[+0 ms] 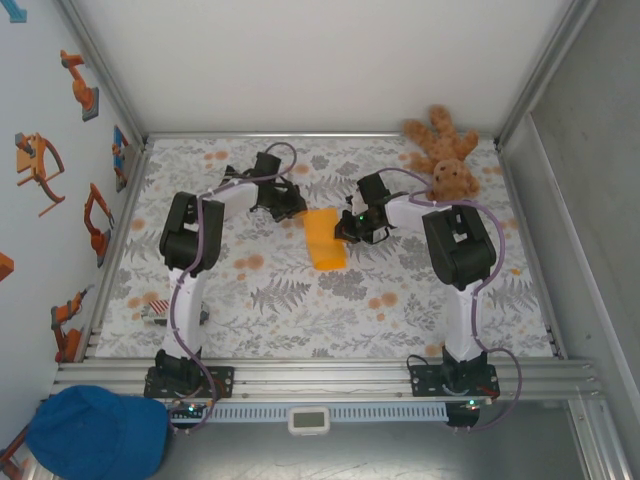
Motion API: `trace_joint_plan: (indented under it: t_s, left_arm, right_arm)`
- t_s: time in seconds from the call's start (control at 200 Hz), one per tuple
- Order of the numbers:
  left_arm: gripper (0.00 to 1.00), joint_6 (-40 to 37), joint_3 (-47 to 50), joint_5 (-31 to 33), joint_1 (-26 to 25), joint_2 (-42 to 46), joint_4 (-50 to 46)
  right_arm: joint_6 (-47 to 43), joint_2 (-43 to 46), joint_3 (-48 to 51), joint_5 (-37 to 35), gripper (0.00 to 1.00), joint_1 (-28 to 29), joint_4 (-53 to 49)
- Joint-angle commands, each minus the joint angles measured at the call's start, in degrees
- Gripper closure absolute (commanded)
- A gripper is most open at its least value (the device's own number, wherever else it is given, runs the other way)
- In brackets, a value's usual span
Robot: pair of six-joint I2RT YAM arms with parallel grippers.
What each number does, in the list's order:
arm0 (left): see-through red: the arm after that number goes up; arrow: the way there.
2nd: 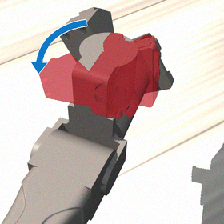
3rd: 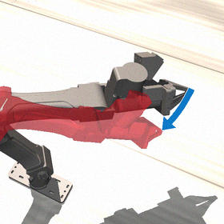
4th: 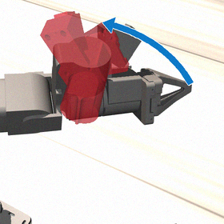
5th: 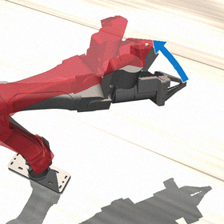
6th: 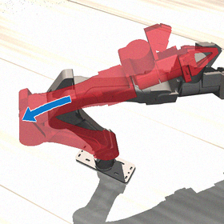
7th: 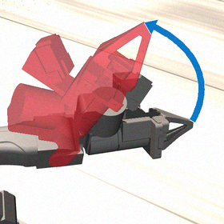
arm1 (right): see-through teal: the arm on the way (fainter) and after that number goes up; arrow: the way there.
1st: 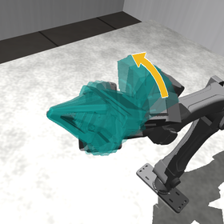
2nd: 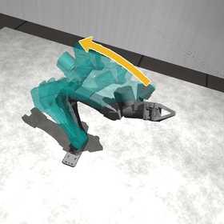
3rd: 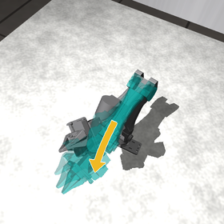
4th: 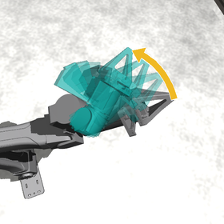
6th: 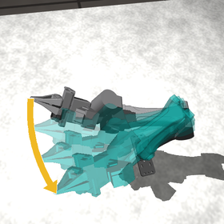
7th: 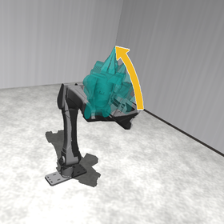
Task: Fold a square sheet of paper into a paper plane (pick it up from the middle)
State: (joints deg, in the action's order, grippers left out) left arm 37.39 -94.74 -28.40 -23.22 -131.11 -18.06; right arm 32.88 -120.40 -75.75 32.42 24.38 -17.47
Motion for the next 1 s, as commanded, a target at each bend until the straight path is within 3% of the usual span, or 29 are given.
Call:
trace_joint_plan:
  t_s: [0.0,0.175,0.361,0.506,0.726,0.996]
  left_arm:
    - [1.00,-4.84,-5.33,5.28,2.50,0.28,-8.91]
    - [1.00,-2.07,-0.35,2.22,1.51,9.62,-5.81]
    - [1.00,8.24,15.35,-0.51,-5.37,17.22,6.26]
    - [1.00,11.30,17.92,-2.09,-9.14,16.20,8.45]
    - [1.00,10.37,15.53,-8.08,-9.56,10.63,6.74]
    - [1.00,5.43,18.21,-5.62,-7.93,10.25,0.24]
  right_arm:
    - [-1.10,-6.16,4.97,-16.77,1.00,-0.98,-11.05]
    - [-0.55,-5.90,5.09,-16.61,1.00,-0.92,-10.83]
    - [-0.32,-5.83,4.81,-16.26,1.00,-1.00,-11.43]
    - [-0.44,-5.90,5.07,-16.50,1.00,-0.98,-11.44]
    - [-0.18,-5.81,5.52,-16.47,1.00,-1.04,-10.92]
    - [0.00,-6.26,5.44,-16.52,1.00,-1.18,-10.65]
